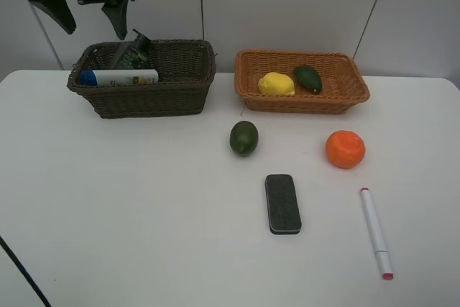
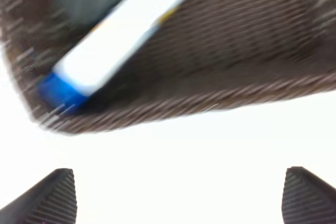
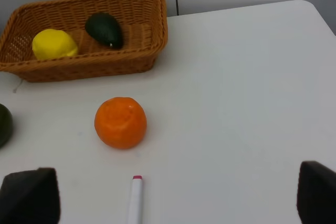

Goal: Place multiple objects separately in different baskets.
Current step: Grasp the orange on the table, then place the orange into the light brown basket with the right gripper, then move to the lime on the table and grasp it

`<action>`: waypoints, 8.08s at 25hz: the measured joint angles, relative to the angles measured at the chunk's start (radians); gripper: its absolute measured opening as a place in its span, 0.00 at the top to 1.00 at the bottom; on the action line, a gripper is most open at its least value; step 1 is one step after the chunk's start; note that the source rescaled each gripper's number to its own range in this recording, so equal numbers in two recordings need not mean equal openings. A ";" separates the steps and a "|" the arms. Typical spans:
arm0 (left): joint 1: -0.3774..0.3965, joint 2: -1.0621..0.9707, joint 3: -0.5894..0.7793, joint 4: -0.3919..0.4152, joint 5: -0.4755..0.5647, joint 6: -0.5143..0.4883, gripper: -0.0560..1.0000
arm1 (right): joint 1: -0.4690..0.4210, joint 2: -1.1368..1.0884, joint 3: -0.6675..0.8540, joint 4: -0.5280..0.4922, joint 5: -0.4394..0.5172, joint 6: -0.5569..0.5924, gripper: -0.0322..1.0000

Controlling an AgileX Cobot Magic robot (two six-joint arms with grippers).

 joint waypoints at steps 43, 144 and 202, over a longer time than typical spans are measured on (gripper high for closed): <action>0.181 -1.904 1.260 -0.183 -0.087 0.190 0.00 | 0.000 0.000 0.000 0.000 0.000 0.000 0.01; 0.238 -1.904 1.289 -0.198 -0.132 0.190 0.00 | 0.151 2.012 -0.647 0.157 -0.247 -0.128 0.26; 0.238 -1.904 1.289 -0.198 -0.132 0.190 0.00 | 0.666 2.197 -1.291 0.093 0.157 0.179 0.00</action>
